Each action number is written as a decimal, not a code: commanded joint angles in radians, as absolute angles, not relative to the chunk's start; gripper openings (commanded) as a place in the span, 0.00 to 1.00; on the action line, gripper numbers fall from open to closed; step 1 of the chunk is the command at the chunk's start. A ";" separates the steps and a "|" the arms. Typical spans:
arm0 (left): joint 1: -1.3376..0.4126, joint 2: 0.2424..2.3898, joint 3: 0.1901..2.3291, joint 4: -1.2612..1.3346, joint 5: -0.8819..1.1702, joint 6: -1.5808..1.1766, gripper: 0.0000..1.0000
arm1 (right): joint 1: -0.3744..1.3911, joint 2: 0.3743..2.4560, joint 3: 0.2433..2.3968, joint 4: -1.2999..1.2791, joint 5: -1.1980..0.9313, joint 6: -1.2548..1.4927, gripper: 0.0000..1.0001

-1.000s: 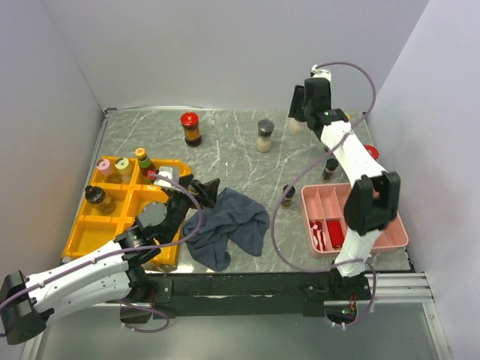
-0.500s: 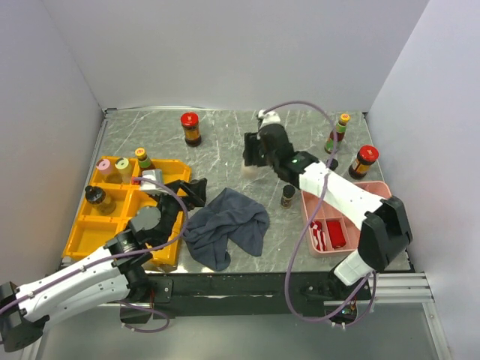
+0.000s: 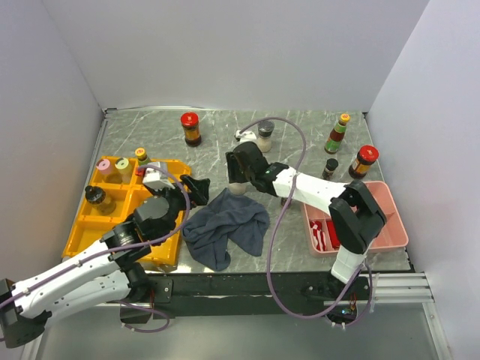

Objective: Organize the condiment bottles
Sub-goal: Place the bottle in the storage box.

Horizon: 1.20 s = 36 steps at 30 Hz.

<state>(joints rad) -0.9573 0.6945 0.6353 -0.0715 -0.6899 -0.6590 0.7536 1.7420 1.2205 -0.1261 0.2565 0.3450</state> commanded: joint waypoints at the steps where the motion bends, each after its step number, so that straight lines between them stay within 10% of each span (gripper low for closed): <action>1: -0.960 0.735 0.681 -0.113 -0.660 -0.683 0.99 | 0.773 1.709 1.223 -0.023 0.316 0.371 0.73; 5: -0.960 0.761 0.709 -0.135 -0.673 -0.684 0.99 | 0.775 1.646 1.210 -0.058 0.333 0.380 0.99; 36: -0.870 1.564 1.213 -0.215 -0.554 -0.439 0.96 | 0.772 0.523 0.538 -0.003 0.522 0.443 1.00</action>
